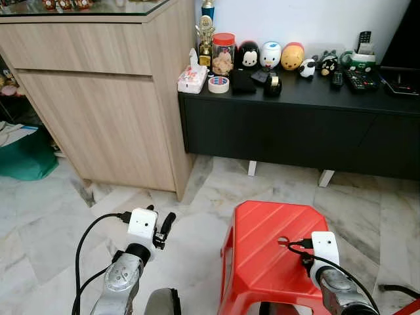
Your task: Hang keys on a hook
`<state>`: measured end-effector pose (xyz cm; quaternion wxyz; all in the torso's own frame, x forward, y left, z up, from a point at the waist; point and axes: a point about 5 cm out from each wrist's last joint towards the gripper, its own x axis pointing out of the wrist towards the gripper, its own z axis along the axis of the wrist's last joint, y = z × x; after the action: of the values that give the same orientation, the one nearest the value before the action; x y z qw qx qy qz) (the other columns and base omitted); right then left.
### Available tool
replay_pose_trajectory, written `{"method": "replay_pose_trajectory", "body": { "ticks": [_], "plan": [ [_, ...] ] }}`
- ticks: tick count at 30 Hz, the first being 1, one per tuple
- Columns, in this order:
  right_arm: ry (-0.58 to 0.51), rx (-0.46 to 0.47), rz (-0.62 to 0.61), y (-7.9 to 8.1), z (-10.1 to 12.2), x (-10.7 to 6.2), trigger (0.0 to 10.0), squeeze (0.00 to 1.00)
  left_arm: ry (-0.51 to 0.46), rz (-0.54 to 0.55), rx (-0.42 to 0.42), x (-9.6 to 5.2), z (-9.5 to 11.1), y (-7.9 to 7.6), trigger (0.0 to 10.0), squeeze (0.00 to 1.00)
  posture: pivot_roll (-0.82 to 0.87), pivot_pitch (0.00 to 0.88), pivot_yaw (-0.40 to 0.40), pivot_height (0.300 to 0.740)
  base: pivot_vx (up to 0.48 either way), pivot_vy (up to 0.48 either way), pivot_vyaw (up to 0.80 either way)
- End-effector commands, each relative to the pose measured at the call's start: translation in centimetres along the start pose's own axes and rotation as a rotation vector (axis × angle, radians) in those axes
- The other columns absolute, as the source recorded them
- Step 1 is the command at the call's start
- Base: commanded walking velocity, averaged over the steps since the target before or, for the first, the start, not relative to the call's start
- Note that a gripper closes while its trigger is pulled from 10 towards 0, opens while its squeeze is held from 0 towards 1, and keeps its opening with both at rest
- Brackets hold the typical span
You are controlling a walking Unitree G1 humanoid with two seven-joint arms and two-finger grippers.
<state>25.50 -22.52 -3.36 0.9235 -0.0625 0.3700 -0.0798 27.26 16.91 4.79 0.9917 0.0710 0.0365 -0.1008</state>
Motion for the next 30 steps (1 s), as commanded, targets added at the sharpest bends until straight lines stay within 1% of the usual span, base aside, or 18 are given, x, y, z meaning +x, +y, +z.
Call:
{"method": "replay_pose_trajectory", "body": {
  "ticks": [1,6,7,8,12,13,15,20,23,25,27,30],
  "plan": [
    [0.010,0.006,-0.002,0.0,-0.1,0.0,0.5,0.00,0.013,-0.003,0.009,-0.2,-0.2,0.2,10.0,0.00,0.10,0.000,0.006,0.597,0.000,0.000,0.00],
    [0.016,0.005,0.003,0.2,-0.2,0.0,0.6,0.00,0.015,-0.003,0.010,-0.1,-0.2,0.2,10.0,0.00,0.10,0.000,0.006,0.597,0.000,0.000,0.00],
    [0.017,0.005,0.003,0.2,-0.3,0.0,0.7,0.00,0.016,-0.003,0.011,-0.2,-0.2,0.2,10.0,0.00,0.11,0.000,0.007,0.597,0.000,0.000,0.00],
    [0.018,0.005,0.003,0.2,-0.3,0.0,0.6,0.00,0.017,-0.003,0.011,-0.2,-0.2,0.2,10.0,0.00,0.11,0.000,0.007,0.597,0.000,0.000,0.00],
    [0.018,0.006,0.003,0.2,-0.3,0.0,0.5,0.00,0.017,-0.004,0.010,-0.2,-0.2,0.2,10.0,0.00,0.11,0.000,0.007,0.597,0.000,0.000,0.00],
    [0.019,0.006,0.002,0.2,-0.3,0.0,0.2,0.00,0.019,-0.004,0.010,-0.2,-0.2,0.2,10.0,0.00,0.11,0.000,0.007,0.597,0.000,0.000,0.00],
    [0.018,0.005,0.002,0.1,-0.3,0.0,0.0,0.00,0.019,-0.004,0.011,-0.1,-0.2,0.2,10.0,0.00,0.10,0.000,0.006,0.597,0.000,0.000,0.00],
    [0.013,0.006,0.001,0.1,-0.1,0.0,0.0,0.00,0.021,-0.004,0.010,-0.1,-0.3,0.1,10.0,0.00,0.10,0.000,0.005,0.597,0.000,0.000,0.00],
    [-0.017,0.027,0.010,0.3,0.4,0.1,0.0,0.00,0.022,-0.004,0.010,0.0,-0.3,0.1,10.0,0.00,0.10,0.000,0.002,0.597,0.000,0.000,0.00],
    [-0.058,0.045,0.034,0.9,1.1,0.1,0.0,0.00,0.021,-0.002,0.009,0.0,-0.3,0.1,10.0,0.00,0.10,0.000,0.001,0.597,0.000,0.000,0.00],
    [-0.065,0.049,0.038,1.0,1.2,0.1,0.0,0.00,0.021,-0.002,0.008,0.0,-0.3,0.1,10.0,0.00,0.10,0.000,0.001,0.597,0.000,0.000,0.00],
    [-0.117,0.066,0.064,1.9,2.0,0.1,0.0,0.00,0.021,-0.002,0.006,0.1,-0.3,0.0,10.0,0.00,0.10,0.000,-0.001,0.597,0.000,0.000,0.00]
  ]
}}
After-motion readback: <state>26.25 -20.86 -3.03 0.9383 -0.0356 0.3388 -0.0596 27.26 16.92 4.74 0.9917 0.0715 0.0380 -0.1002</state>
